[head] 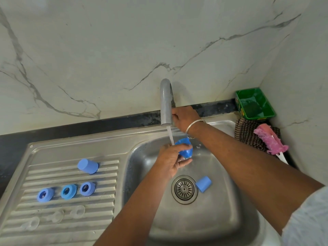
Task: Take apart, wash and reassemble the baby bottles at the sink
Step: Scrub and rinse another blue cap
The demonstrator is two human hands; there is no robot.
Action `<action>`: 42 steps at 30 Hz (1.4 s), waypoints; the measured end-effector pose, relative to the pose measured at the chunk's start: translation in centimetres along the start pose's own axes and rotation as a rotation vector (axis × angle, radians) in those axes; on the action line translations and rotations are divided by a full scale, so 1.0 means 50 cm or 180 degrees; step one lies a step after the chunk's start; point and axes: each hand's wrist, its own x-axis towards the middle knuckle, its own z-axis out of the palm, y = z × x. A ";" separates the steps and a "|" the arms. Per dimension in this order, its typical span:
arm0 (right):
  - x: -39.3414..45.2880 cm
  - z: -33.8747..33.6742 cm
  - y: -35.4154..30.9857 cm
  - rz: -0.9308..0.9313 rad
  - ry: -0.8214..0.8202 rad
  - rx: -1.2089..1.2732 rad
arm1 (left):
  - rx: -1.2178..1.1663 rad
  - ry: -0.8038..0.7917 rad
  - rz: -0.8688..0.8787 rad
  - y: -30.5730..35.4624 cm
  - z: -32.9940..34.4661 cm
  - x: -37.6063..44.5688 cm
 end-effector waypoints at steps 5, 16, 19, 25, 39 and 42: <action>0.001 -0.003 -0.002 -0.0026 0.0034 -0.0070 | 0.0990 0.0684 0.1461 -0.021 -0.031 0.032; 0.008 -0.001 0.005 -0.0052 -0.0035 -0.0115 | 0.1664 0.0264 0.1985 -0.068 -0.087 0.046; 0.006 -0.005 0.003 -0.0018 -0.0056 -0.0095 | 0.1909 0.0290 0.2032 -0.072 -0.080 0.044; 0.006 -0.017 -0.014 0.0144 -0.0152 -0.0075 | 0.2657 0.0287 0.2040 -0.069 -0.103 0.036; -0.016 0.048 0.013 0.0756 0.0601 0.1448 | 0.1671 0.0680 0.0618 -0.080 -0.115 -0.011; -0.071 0.065 0.024 0.0941 0.0577 0.1992 | 0.1107 0.0739 0.0099 -0.101 -0.123 -0.024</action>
